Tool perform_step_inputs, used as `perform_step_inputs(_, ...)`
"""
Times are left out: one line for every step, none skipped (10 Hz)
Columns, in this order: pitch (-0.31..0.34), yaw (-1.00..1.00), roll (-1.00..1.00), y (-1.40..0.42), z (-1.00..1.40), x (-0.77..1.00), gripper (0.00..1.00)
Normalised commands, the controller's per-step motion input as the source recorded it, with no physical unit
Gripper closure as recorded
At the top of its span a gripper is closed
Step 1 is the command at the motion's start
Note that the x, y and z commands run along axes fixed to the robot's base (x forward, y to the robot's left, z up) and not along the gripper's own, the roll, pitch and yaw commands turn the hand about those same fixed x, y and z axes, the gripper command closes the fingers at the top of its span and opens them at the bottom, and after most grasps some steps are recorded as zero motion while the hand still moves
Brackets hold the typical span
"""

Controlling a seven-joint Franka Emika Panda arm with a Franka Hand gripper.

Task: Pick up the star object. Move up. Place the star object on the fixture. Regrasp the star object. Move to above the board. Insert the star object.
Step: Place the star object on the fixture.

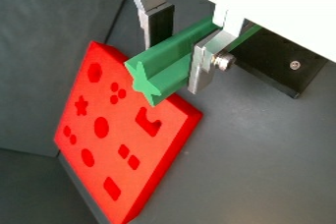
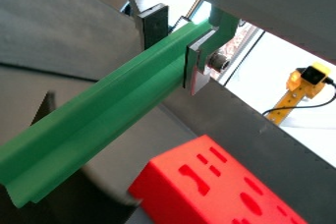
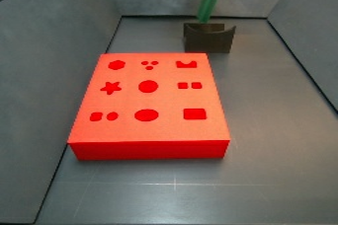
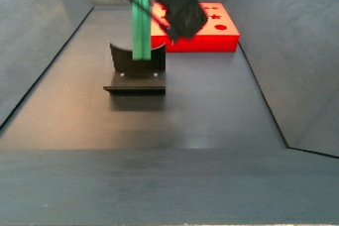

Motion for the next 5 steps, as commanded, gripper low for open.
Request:
perform_step_inputs(-0.058, -0.06, -0.1, 0.1, -1.0, 0.12, 1.0)
perform_step_inputs(-0.069, -0.04, -0.08, 0.08, -0.88, 0.11, 1.0)
perform_step_inputs(-0.071, -0.03, -0.08, 0.07, -0.77, 0.1, 1.0)
perform_step_inputs(-0.073, -0.01, -0.07, 0.04, -0.48, 0.08, 1.0)
perform_step_inputs(-0.071, 0.0, -0.07, 0.03, -0.32, 0.07, 1.0)
